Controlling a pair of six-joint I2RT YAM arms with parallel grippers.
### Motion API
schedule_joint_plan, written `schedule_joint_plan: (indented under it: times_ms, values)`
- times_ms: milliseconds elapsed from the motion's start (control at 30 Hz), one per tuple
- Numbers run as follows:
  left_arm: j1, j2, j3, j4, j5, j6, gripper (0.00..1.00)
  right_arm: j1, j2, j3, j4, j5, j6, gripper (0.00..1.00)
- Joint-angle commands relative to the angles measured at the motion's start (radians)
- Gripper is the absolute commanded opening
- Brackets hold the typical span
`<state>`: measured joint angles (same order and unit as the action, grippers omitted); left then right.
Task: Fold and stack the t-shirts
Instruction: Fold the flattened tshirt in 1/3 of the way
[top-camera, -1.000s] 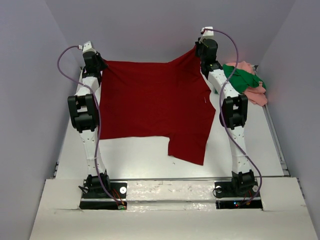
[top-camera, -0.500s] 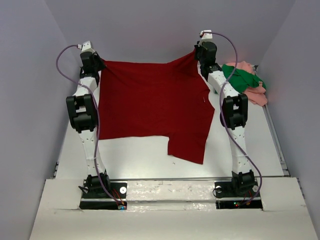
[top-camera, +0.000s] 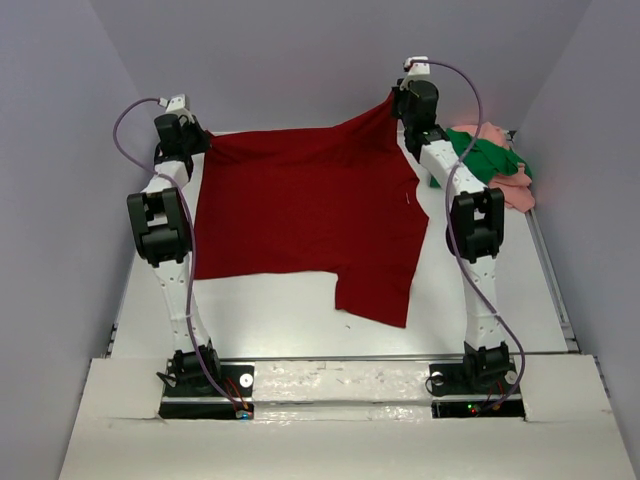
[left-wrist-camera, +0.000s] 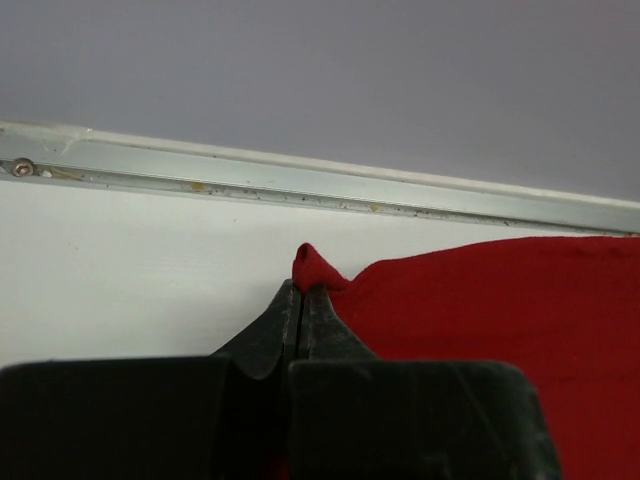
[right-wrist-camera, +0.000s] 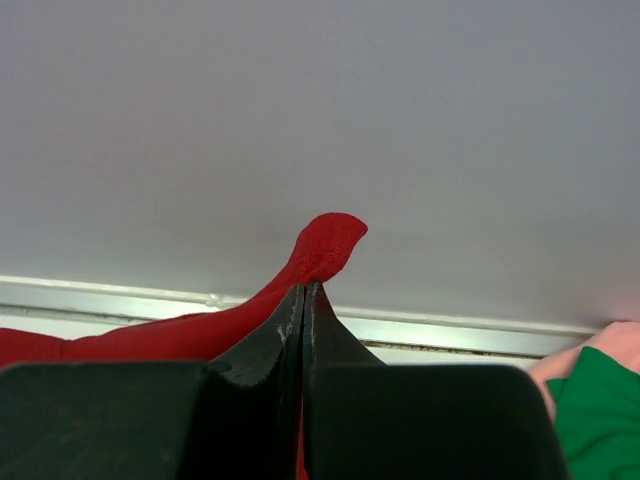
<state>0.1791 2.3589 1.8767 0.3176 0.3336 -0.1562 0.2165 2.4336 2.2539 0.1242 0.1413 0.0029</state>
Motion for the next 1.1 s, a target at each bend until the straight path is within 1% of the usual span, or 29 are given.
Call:
schedule_joint_plan:
  times_ms: [0, 167, 200, 500, 600, 633, 800, 867, 933, 1067]
  values:
    - [0.010, -0.111, -0.030, 0.066, 0.053, 0.030, 0.00, -0.002, -0.110, -0.048, 0.098, -0.022, 0.039, 0.00]
    - [0.014, -0.138, -0.054, 0.081, 0.058, 0.023, 0.00, -0.002, -0.174, -0.141, 0.123, -0.029, 0.037, 0.00]
    - [0.016, -0.147, -0.060, 0.086, 0.056, 0.024, 0.00, -0.002, -0.198, -0.181, 0.133, -0.032, 0.036, 0.00]
    - [0.031, -0.219, -0.152, 0.120, 0.074, 0.023, 0.00, -0.002, -0.326, -0.385, 0.195, -0.042, 0.054, 0.00]
    - [0.040, -0.248, -0.201, 0.143, 0.094, 0.027, 0.00, -0.002, -0.366, -0.457, 0.221, -0.054, 0.068, 0.00]
    - [0.042, -0.257, -0.240, 0.165, 0.099, 0.029, 0.00, -0.002, -0.376, -0.474, 0.230, -0.057, 0.072, 0.00]
    - [0.056, -0.305, -0.352, 0.248, 0.174, 0.056, 0.00, -0.002, -0.449, -0.565, 0.242, -0.081, 0.078, 0.00]
    - [0.059, -0.320, -0.393, 0.288, 0.208, 0.064, 0.00, -0.002, -0.473, -0.625, 0.262, -0.082, 0.082, 0.00]
    - [0.060, -0.332, -0.428, 0.328, 0.219, 0.064, 0.00, -0.002, -0.507, -0.677, 0.276, -0.080, 0.086, 0.00]
    - [0.068, -0.348, -0.465, 0.350, 0.228, 0.073, 0.00, -0.002, -0.551, -0.752, 0.281, -0.072, 0.088, 0.00]
